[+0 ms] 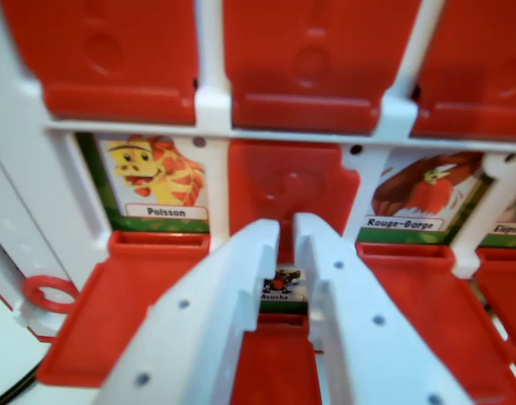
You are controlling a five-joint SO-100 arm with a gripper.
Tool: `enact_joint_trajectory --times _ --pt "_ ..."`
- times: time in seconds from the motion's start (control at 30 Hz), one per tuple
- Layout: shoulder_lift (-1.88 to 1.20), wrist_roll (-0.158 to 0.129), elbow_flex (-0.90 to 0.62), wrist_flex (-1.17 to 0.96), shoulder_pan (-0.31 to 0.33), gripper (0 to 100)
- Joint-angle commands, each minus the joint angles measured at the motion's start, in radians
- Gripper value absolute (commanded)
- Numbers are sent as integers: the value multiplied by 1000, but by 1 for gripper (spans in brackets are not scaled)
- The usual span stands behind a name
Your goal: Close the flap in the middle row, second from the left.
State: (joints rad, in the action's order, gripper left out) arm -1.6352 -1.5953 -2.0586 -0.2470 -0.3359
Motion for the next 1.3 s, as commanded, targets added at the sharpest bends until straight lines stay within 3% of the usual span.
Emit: enact_joint_trajectory --times 0.0,0.37,0.7,0.87,1.07,1.27 --pt "-74 -14 83 -20 9 2" --pt "-448 -25 -44 -187 26 2" --pt "-1012 -43 -313 -394 49 2" --pt "-1241 -44 -371 -508 91 2" --pt "-1408 -41 -387 -653 190 2" --pt "-1580 -38 -403 -838 233 2"
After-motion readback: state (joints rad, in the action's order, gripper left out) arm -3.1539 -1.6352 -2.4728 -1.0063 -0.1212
